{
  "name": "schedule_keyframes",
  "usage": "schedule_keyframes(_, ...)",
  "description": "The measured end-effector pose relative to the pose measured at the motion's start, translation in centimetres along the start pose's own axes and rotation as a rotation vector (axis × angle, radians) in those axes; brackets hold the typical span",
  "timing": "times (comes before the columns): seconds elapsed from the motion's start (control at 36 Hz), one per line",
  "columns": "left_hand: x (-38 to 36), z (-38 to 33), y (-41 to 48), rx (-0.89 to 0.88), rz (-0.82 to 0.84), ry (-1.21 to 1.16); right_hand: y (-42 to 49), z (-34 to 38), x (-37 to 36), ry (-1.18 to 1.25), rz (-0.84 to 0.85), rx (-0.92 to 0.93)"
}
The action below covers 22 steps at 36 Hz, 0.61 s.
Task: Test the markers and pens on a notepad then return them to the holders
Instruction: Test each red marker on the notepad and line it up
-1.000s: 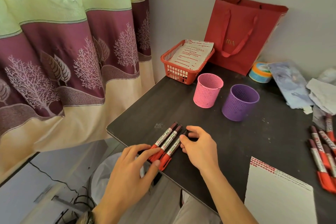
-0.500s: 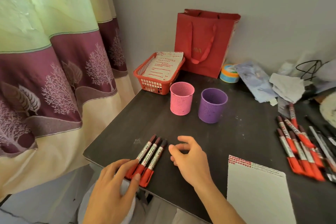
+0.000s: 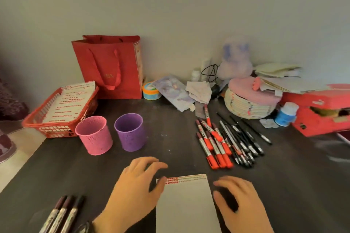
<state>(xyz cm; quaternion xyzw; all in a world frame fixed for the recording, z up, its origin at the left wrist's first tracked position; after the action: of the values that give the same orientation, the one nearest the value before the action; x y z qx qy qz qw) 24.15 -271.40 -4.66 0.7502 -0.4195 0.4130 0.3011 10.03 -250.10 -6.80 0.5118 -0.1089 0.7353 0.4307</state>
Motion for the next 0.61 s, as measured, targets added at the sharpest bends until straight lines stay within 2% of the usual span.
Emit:
schedule_keyframes(0.17, -6.0, -8.2, 7.1, -0.213, 0.186, 0.057, -1.1, -2.5, -1.4, -0.070, 0.048, 0.060)
schedule_keyframes(0.25, -8.1, -10.6, 8.9, -0.263, 0.255, 0.105, -1.0, -2.6, -1.5, -0.055, 0.033, 0.060)
schedule_keyframes(0.39, -10.2, -10.2, 11.2, -0.132, 0.316, 0.087, -1.1, -2.2, -0.8, -0.014, -0.050, 0.097)
schedule_keyframes(0.61, -9.9, -7.8, 11.5, 0.083, 0.308, -0.062, -0.6, -2.4, -1.1, -0.050, -0.010, 0.139)
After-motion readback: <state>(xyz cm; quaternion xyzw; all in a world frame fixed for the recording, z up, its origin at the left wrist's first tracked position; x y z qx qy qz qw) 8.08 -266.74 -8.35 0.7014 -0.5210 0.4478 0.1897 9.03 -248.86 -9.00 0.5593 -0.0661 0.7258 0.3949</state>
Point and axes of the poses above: each hand's wrist, its own y-axis towards the middle knuckle, its own x-axis out of the back of the hand, z = x × y, the point moved 9 cm from there along y, towards the middle knuckle, and after that the axes turned 8 degrees about -y, right-handed, at the moved point
